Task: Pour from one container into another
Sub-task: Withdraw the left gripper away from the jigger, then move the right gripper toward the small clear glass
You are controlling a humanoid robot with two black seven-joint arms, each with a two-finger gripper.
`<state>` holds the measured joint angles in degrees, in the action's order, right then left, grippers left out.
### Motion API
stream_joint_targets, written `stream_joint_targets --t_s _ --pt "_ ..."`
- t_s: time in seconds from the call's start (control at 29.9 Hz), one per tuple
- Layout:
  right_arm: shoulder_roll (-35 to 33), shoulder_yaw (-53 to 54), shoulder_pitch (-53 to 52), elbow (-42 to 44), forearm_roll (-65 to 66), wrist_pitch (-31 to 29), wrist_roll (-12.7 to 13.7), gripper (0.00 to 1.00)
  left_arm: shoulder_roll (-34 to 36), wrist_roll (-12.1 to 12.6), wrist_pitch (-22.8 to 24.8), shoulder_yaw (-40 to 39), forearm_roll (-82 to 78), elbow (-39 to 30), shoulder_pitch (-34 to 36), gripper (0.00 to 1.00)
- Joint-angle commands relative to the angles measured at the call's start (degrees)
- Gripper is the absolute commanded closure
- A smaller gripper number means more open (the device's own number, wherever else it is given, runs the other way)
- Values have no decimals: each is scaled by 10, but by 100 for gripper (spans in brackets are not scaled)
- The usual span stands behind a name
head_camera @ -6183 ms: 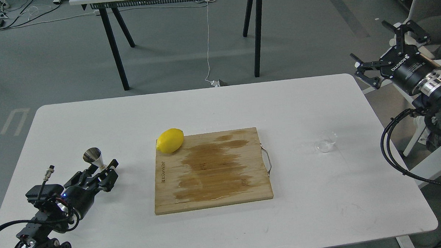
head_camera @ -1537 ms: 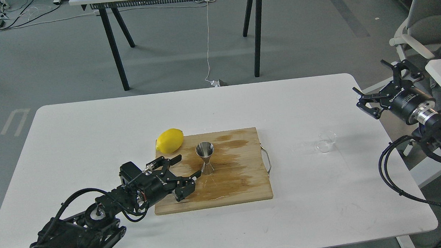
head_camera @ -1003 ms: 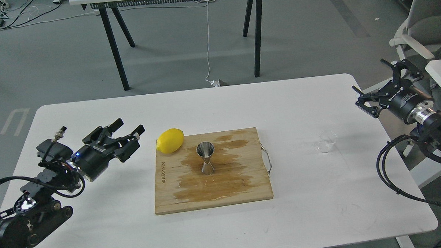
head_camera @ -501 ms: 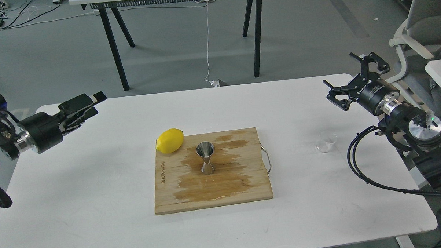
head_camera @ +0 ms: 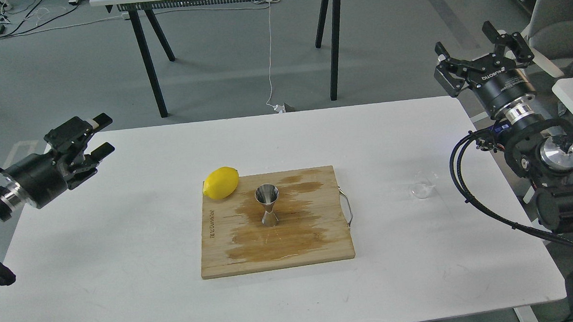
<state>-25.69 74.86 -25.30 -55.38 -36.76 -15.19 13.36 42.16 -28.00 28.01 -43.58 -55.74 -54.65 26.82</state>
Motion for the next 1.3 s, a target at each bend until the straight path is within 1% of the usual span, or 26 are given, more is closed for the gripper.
stream_joint_targets --t_s 0.0,0.03,0.1,0.17,0.2,0.3,0.43,0.67,0.87,1.27 --pt "-27 38 51 -62 -9 147 3 2 -2 0 0 1 0 1 -8 7" --pt "-31 51 66 -73 -18 188 3 2 -4 0 0 2 0 1 -11 7" --pt "-38 68 89 -82 -37 252 5 2 -15 0 0 2 0 1 -12 7" --pt "-45 69 100 -89 -48 295 9 2 -22 0 0 2 -1 1 -12 7" --pt "-47 69 107 -95 -49 313 16 2 -23 0 0 2 -1 1 -12 7" --pt "-51 64 128 -111 -49 339 39 2 -24 0 0 3 -2 2 -19 7" --pt "-55 48 146 -119 -47 380 41 2 -32 0 0 3 -2 6 -19 7" --pt "-48 -9 153 -113 -41 396 39 3 -33 0 0 3 -2 10 -21 7" --pt "-39 -39 152 -99 -40 399 35 3 -33 0 0 3 -2 13 -21 7" --pt "-3 -48 139 -43 -16 397 34 3 -33 0 0 3 -2 13 -21 7"
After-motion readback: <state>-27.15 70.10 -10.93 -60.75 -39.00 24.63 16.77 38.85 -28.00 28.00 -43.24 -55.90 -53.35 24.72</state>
